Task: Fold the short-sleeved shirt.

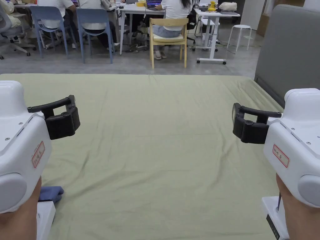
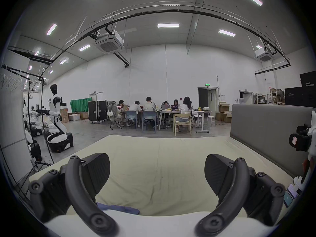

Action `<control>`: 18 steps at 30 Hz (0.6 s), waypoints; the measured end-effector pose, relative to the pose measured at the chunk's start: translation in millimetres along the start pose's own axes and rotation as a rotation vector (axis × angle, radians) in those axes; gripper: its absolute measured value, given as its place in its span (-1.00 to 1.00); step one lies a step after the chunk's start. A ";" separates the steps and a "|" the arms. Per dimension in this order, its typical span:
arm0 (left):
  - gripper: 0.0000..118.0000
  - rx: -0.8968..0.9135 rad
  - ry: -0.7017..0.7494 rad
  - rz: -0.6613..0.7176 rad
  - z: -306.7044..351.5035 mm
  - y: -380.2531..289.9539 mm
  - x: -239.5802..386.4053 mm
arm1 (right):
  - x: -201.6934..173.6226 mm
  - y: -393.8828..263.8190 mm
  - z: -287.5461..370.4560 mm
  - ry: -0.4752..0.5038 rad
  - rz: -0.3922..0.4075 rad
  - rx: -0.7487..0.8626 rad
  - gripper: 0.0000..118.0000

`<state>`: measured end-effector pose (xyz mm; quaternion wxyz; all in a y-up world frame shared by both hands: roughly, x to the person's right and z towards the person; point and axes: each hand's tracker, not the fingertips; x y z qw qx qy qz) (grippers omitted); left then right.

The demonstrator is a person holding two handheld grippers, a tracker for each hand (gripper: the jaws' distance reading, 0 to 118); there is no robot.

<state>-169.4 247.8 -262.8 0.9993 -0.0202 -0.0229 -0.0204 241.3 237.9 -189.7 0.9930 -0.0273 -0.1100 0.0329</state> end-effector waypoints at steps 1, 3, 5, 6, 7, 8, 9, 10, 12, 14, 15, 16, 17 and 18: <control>0.98 0.000 0.000 0.000 0.2 0.0 0.3 | 0.1 -0.1 0.0 0.000 -0.002 -0.001 1.00; 0.98 -0.001 0.001 -0.002 0.7 0.1 0.5 | 0.8 -0.2 0.0 0.000 -0.004 -0.002 1.00; 0.98 -0.002 -0.001 -0.004 0.7 0.0 0.8 | 0.3 0.1 -0.1 0.001 -0.003 -0.003 1.00; 0.98 -0.001 0.000 -0.005 0.5 -0.1 0.3 | 0.3 0.2 -0.2 0.000 -0.002 -0.003 1.00; 0.98 0.000 0.000 -0.004 0.5 0.0 0.3 | 0.4 0.4 -0.2 -0.001 -0.001 -0.002 1.00; 0.98 0.001 -0.001 -0.002 0.4 0.1 0.5 | 0.6 0.6 -0.2 0.000 0.000 -0.001 1.00; 0.97 0.002 -0.001 -0.001 0.4 0.3 0.5 | -0.3 0.8 -0.4 0.000 0.000 0.000 1.00; 0.98 0.001 -0.001 -0.001 0.5 0.6 -0.1 | -0.4 1.0 -0.5 0.000 0.000 0.000 1.00; 0.98 0.000 0.001 -0.003 0.2 1.1 0.3 | -0.2 1.0 -0.6 -0.003 0.001 0.001 1.00; 0.98 0.000 0.001 -0.004 0.1 1.4 -0.3 | -3.1 1.1 -2.9 -0.050 0.016 -0.034 1.00; 0.98 -0.002 0.001 -0.002 0.0 1.5 -0.2 | -2.6 0.6 -5.6 -0.043 0.011 -0.040 1.00; 0.98 -0.002 0.000 -0.001 0.0 1.5 0.1 | 0.4 -0.6 -6.9 -0.020 0.005 -0.045 1.00; 0.98 -0.002 -0.001 -0.001 0.0 1.4 0.0 | 1.3 -1.8 -8.2 0.000 -0.010 -0.058 1.00; 0.98 -0.002 -0.002 -0.001 0.1 1.3 -0.4 | 2.7 -3.2 -9.2 0.013 -0.030 -0.065 1.00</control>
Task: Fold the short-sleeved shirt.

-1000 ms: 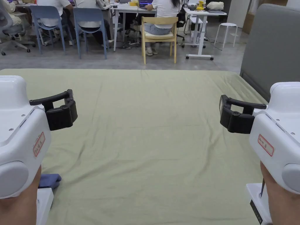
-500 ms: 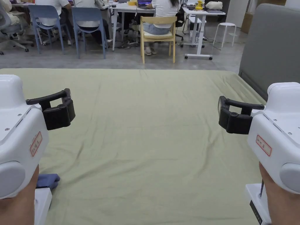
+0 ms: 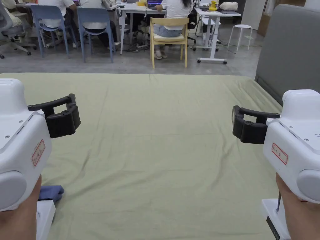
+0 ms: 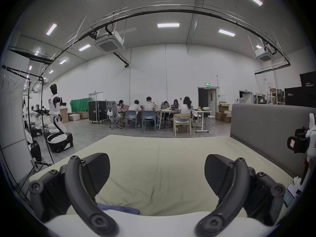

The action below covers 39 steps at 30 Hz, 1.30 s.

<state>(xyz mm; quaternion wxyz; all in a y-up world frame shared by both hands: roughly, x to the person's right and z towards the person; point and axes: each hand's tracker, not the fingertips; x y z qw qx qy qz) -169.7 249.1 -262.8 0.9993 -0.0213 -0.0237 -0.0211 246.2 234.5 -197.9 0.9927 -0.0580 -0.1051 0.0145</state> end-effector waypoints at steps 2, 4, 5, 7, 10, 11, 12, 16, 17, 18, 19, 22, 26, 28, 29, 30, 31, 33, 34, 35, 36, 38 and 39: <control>0.98 0.001 -0.001 -0.004 0.2 0.0 0.6 | 3.1 -2.9 1.0 0.015 -0.033 0.012 1.00; 0.98 0.001 -0.002 -0.006 0.5 0.5 0.1 | 4.4 -6.6 3.0 0.018 -0.035 0.025 1.00; 0.97 0.002 -0.004 -0.004 0.5 0.7 0.0 | 4.7 -7.6 2.9 0.023 -0.028 0.028 1.00; 0.98 0.003 -0.004 -0.003 0.2 1.6 0.0 | 1.8 -8.4 2.4 0.017 -0.006 0.027 1.00; 0.98 0.005 -0.004 -0.002 0.0 1.6 -1.0 | -1.8 -8.8 1.5 0.003 0.017 0.027 1.00; 0.98 0.004 -0.005 -0.003 0.0 1.7 -0.9 | -3.6 -9.0 1.6 0.001 0.020 0.032 1.00; 0.98 0.002 -0.006 -0.003 0.1 1.9 -1.4 | -5.1 -9.9 2.5 -0.005 0.020 0.043 1.00; 0.98 -0.004 -0.012 -0.012 -0.3 0.6 -1.9 | -10.1 -11.9 8.6 -0.044 -0.024 0.091 1.00; 0.98 -0.008 -0.011 -0.017 -0.6 0.5 -1.5 | -7.1 -10.7 7.3 -0.001 -0.060 0.074 1.00; 0.98 -0.010 -0.010 -0.021 -1.0 0.7 -0.8 | -3.5 -8.8 5.2 0.041 -0.087 0.043 1.00; 0.98 -0.011 -0.012 -0.024 -1.0 0.9 -0.8 | -2.8 -8.1 4.2 0.063 -0.106 0.037 1.00; 0.98 -0.004 -0.017 -0.025 -0.1 2.1 -0.4 | -2.4 -4.8 3.6 0.051 -0.101 0.029 1.00; 0.98 0.005 -0.022 -0.016 0.2 3.5 -0.6 | -2.4 0.2 5.1 0.033 -0.153 0.007 1.00; 0.98 0.005 -0.026 -0.014 -0.3 4.1 -0.5 | -4.4 2.7 5.1 0.001 -0.207 -0.019 1.00; 0.98 0.003 -0.026 -0.016 -0.8 4.3 0.3 | -4.3 4.3 4.6 -0.019 -0.221 -0.036 1.00; 0.98 0.003 -0.026 -0.019 -1.1 4.3 1.5 | -4.9 5.9 3.8 -0.045 -0.238 -0.054 1.00; 0.98 0.002 -0.027 -0.021 -1.2 4.2 2.3 | -8.2 8.6 2.7 -0.077 -0.246 -0.087 1.00; 0.98 0.001 -0.032 -0.023 -1.7 3.6 3.2 | -11.1 12.0 -0.8 -0.114 -0.208 -0.158 1.00; 0.98 -0.001 -0.034 -0.023 -1.7 3.4 4.1 | -13.5 13.0 -3.3 -0.113 -0.173 -0.208 1.00; 0.98 -0.001 -0.037 -0.023 -1.6 3.2 5.0 | -14.8 11.4 -5.2 -0.093 -0.177 -0.218 1.00; 0.98 -0.002 -0.039 -0.024 -1.4 3.2 5.4 | -13.8 7.1 -3.5 -0.060 -0.197 -0.186 1.00; 0.98 -0.003 -0.042 -0.027 -1.4 3.0 7.0 | -12.0 0.9 1.3 0.022 -0.227 -0.101 1.00; 0.98 -0.004 -0.042 -0.029 -1.8 2.7 7.6 | -13.7 2.0 0.9 -0.012 -0.214 -0.142 1.00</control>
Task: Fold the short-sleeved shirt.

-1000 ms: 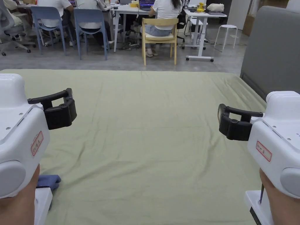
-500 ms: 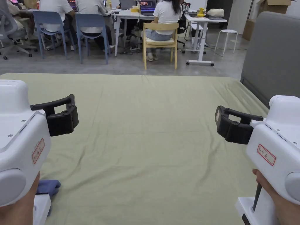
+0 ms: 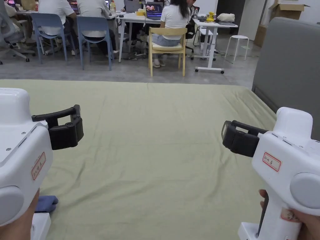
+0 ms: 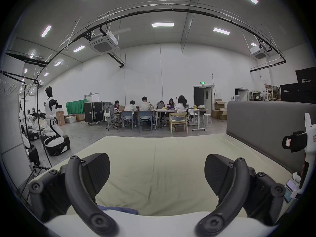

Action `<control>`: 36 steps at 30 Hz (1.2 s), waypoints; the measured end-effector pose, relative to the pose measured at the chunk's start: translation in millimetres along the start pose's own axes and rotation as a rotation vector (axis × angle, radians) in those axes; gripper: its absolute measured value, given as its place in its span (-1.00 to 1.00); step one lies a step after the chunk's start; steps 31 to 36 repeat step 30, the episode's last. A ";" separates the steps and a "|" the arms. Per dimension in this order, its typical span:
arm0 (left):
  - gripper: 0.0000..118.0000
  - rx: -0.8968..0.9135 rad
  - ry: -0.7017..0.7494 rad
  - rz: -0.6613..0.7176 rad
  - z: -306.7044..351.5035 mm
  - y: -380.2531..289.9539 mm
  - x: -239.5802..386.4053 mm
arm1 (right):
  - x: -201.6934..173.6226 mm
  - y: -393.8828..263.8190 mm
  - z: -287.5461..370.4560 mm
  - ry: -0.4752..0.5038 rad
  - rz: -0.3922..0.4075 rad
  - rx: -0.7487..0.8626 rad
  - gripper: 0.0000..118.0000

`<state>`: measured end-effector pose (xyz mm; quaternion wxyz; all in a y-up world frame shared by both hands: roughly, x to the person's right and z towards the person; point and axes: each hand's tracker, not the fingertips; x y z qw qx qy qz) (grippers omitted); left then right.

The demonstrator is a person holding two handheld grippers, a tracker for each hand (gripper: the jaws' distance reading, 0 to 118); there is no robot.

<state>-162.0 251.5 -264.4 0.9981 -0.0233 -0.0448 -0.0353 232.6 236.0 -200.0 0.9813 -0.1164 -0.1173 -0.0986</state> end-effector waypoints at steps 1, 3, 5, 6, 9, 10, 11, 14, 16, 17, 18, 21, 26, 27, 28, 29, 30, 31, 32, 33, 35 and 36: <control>0.98 -0.001 0.000 -0.002 -0.9 -0.7 -0.4 | -0.7 0.0 -0.5 0.019 0.009 -0.009 1.00; 0.98 -0.003 -0.002 -0.005 -1.7 -0.7 0.5 | -1.8 -0.6 1.0 0.060 0.034 0.004 1.00; 0.98 -0.002 -0.003 -0.006 -1.8 -0.5 0.9 | -9.1 -0.3 2.6 0.028 0.069 0.025 1.00; 0.98 -0.003 -0.002 -0.005 -1.9 -0.6 1.5 | -10.9 -0.3 3.3 0.027 0.086 0.044 1.00; 0.98 -0.006 -0.009 0.004 -1.9 -1.5 1.9 | -13.4 2.1 4.5 0.028 0.085 0.051 1.00; 0.98 -0.008 -0.010 0.003 -2.0 -1.8 2.4 | -11.8 3.6 5.0 0.036 0.082 0.051 1.00; 0.98 -0.008 -0.009 0.001 -2.1 -2.0 3.2 | -11.1 5.0 5.3 0.037 0.075 0.049 1.00; 0.98 -0.010 -0.008 -0.010 -1.6 -1.7 3.3 | -11.3 8.9 7.3 0.012 0.084 0.036 1.00; 0.98 -0.006 -0.006 -0.011 -0.8 -0.8 3.7 | -11.9 10.3 9.2 -0.002 0.085 0.050 1.00; 0.98 -0.004 -0.007 -0.008 -0.5 -0.3 3.1 | -12.0 10.7 9.5 -0.007 0.088 0.054 1.00; 0.98 -0.003 -0.009 -0.005 -0.2 0.0 3.0 | -12.1 11.0 9.8 -0.011 0.090 0.056 1.00; 0.98 0.002 -0.003 0.000 0.7 0.9 1.8 | -16.1 6.6 12.7 -0.025 0.094 0.063 1.00; 0.98 0.004 0.000 0.008 2.2 2.2 -0.4 | -28.1 -2.0 15.1 -0.067 0.191 0.147 1.00; 0.98 0.004 0.000 0.008 2.6 2.5 -0.5 | -28.5 -3.6 15.6 -0.063 0.222 0.176 1.00; 0.98 0.005 0.002 0.007 2.8 2.5 -0.8 | -30.1 -3.8 15.5 -0.063 0.224 0.182 1.00; 0.98 0.007 0.005 0.004 2.7 2.5 -2.1 | -30.4 -1.9 15.0 -0.062 0.211 0.164 1.00; 0.98 0.005 0.008 0.001 2.5 2.6 -2.5 | -30.0 -0.4 15.0 -0.055 0.210 0.160 1.00; 0.98 0.005 0.008 0.001 2.5 2.6 -2.5 | -30.0 -0.4 15.0 -0.055 0.210 0.160 1.00; 0.98 0.005 0.008 0.001 2.5 2.6 -2.5 | -30.0 -0.4 15.0 -0.055 0.210 0.160 1.00; 0.98 0.005 0.008 0.001 2.5 2.6 -2.5 | -30.0 -0.4 15.0 -0.055 0.210 0.160 1.00; 0.98 0.005 0.008 0.001 2.5 2.6 -2.5 | -30.0 -0.4 15.0 -0.055 0.210 0.160 1.00; 0.98 0.005 0.008 0.001 2.5 2.6 -2.5 | -30.0 -0.4 15.0 -0.055 0.210 0.160 1.00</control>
